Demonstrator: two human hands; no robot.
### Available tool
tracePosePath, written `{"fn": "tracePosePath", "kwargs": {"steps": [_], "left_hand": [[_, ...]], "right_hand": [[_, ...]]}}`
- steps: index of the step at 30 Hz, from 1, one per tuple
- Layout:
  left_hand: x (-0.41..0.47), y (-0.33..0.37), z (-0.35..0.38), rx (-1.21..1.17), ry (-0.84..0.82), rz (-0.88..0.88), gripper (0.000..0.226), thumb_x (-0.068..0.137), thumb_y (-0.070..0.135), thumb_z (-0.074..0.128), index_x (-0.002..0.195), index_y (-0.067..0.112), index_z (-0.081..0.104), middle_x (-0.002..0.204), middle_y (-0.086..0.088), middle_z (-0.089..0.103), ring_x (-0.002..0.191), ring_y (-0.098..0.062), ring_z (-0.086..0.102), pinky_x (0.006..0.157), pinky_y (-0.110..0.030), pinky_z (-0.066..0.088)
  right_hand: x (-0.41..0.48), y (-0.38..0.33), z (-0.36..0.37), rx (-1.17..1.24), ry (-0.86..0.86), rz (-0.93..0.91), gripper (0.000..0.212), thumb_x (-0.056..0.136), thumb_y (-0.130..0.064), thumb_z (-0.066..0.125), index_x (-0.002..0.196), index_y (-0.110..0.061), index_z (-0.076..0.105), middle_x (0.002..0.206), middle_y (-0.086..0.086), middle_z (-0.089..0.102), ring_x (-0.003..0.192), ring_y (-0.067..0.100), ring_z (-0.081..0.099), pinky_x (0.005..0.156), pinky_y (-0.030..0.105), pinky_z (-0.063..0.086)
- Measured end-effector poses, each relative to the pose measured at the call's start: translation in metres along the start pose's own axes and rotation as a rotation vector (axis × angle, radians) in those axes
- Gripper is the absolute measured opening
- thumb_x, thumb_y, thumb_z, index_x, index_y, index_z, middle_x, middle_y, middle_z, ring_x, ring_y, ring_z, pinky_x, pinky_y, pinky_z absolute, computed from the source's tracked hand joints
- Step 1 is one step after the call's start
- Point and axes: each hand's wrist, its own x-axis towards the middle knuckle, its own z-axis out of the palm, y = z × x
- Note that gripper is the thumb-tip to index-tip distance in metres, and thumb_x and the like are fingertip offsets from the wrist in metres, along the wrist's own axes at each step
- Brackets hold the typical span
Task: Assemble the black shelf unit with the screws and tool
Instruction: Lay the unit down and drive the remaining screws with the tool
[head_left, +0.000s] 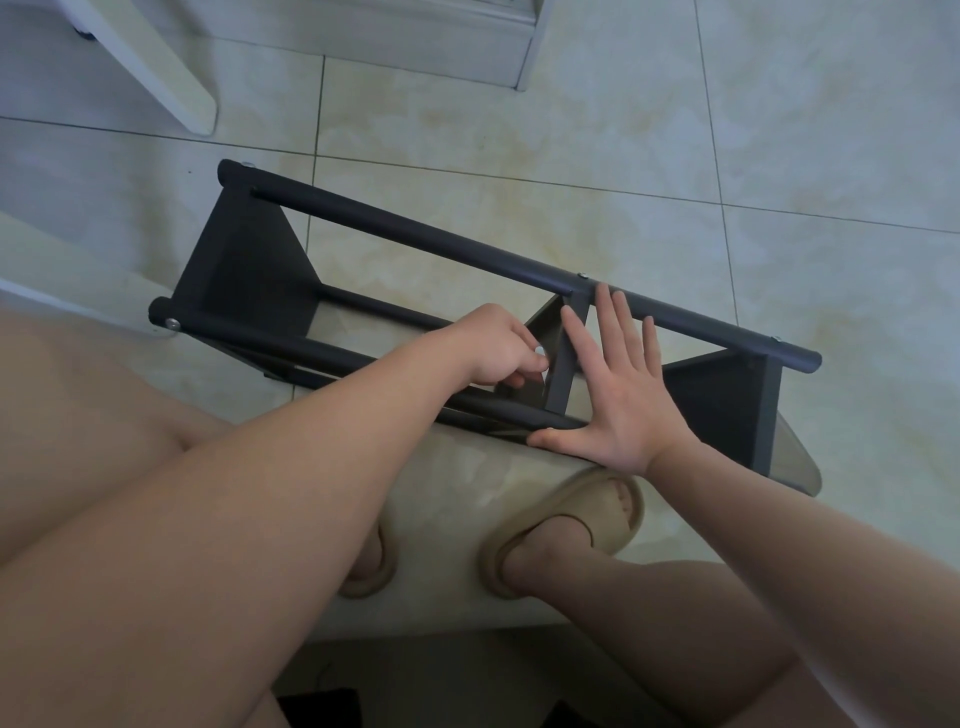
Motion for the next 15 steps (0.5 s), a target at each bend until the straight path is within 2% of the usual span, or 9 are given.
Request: {"fn": "tracePosePath", "kwargs": {"steps": [9, 15], "left_hand": [[0.0001, 0.0010, -0.0004, -0.035, 0.018, -0.017, 0.005, 0.091, 0.022, 0.071, 0.087, 0.021, 0.070, 0.069, 0.013, 0.074, 0.055, 0.003, 0.066, 0.063, -0.025, 0.043], [-0.0032, 0.0028, -0.0003, -0.021, -0.002, -0.017, 0.008, 0.092, 0.022, 0.070, 0.084, 0.022, 0.068, 0.066, 0.013, 0.073, 0.055, 0.002, 0.065, 0.060, -0.023, 0.042]], "right_hand": [[-0.0003, -0.0001, -0.0003, 0.008, 0.003, -0.002, 0.126, 0.070, -0.095, 0.040, 0.163, -0.020, 0.001, 0.168, 0.016, -0.016, 0.154, 0.030, -0.021, 0.124, 0.057, -0.008], [-0.0006, 0.0000, -0.0005, 0.008, 0.007, -0.001, 0.126, 0.070, -0.094, 0.043, 0.163, -0.020, 0.002, 0.168, 0.015, -0.017, 0.154, 0.029, -0.022, 0.124, 0.058, -0.007]]}}
